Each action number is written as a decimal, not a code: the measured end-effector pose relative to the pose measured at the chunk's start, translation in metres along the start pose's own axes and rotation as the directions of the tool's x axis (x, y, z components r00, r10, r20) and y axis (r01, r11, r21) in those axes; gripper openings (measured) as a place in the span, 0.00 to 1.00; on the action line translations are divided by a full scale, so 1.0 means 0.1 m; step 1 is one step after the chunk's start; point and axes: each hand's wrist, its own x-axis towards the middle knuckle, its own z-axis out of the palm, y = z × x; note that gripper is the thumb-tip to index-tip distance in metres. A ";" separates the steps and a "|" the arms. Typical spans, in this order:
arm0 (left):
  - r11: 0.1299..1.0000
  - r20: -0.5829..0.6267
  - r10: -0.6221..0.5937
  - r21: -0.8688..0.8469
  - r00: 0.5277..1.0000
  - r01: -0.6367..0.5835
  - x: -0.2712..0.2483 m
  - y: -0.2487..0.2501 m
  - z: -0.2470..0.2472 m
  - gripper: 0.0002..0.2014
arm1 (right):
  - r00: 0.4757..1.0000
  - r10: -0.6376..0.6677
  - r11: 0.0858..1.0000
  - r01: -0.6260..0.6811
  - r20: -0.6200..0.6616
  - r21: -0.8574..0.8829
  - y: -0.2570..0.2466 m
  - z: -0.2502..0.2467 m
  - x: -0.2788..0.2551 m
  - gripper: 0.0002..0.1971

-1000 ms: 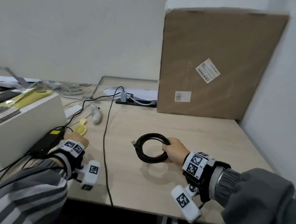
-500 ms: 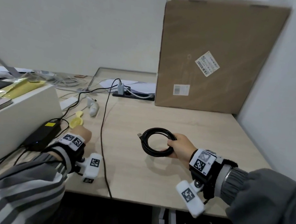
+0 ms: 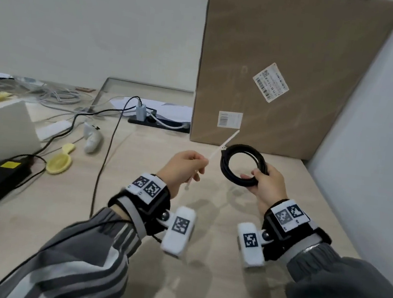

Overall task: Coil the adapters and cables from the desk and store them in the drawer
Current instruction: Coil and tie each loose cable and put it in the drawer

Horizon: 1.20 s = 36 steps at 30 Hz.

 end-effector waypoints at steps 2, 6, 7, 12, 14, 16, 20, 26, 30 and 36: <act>0.994 0.020 -0.015 -0.108 1.000 0.018 0.15 -0.08 0.18 0.08 | 1.000 -0.021 0.999 0.021 -0.008 0.026 0.03 -0.09 0.15 0.10; 0.951 0.115 -0.081 -0.290 0.990 0.112 0.28 -0.21 0.39 0.09 | 0.998 -0.055 0.995 0.057 -0.025 0.082 0.13 -0.27 0.30 0.12; 0.944 0.146 -0.085 -0.305 0.986 0.126 0.28 -0.23 0.41 0.09 | 0.998 -0.051 0.993 0.054 -0.032 0.102 0.15 -0.31 0.32 0.13; 0.960 0.155 -0.059 -0.260 0.986 0.099 0.34 -0.25 0.36 0.05 | 0.998 -0.021 0.986 0.030 -0.054 0.162 0.21 -0.41 0.38 0.15; 0.977 0.137 -0.033 -0.203 0.990 0.061 0.34 -0.25 0.32 0.08 | 0.998 -0.021 0.984 0.029 -0.051 0.174 0.21 -0.40 0.37 0.16; 0.989 0.135 -0.007 -0.144 0.991 0.027 0.31 -0.27 0.31 0.09 | 0.999 -0.021 0.984 0.029 -0.047 0.178 0.20 -0.40 0.36 0.17; 0.999 0.086 0.004 -0.040 0.996 -0.001 0.26 -0.27 0.32 0.08 | 0.997 -0.064 0.987 0.070 -0.046 0.144 0.18 -0.44 0.33 0.16; 0.996 0.047 -0.016 0.085 0.999 0.011 0.18 -0.21 0.34 0.08 | 0.987 -0.160 0.986 0.161 -0.011 0.045 0.13 -0.48 0.30 0.16; 0.997 0.048 -0.026 0.075 0.999 0.022 0.19 -0.21 0.36 0.08 | 0.983 -0.182 0.982 0.181 0.015 0.057 0.13 -0.47 0.30 0.16; 0.999 0.053 0.026 0.038 0.998 -0.028 0.23 -0.22 0.37 0.07 | 0.986 -0.155 0.985 0.150 0.054 0.089 0.16 -0.48 0.29 0.16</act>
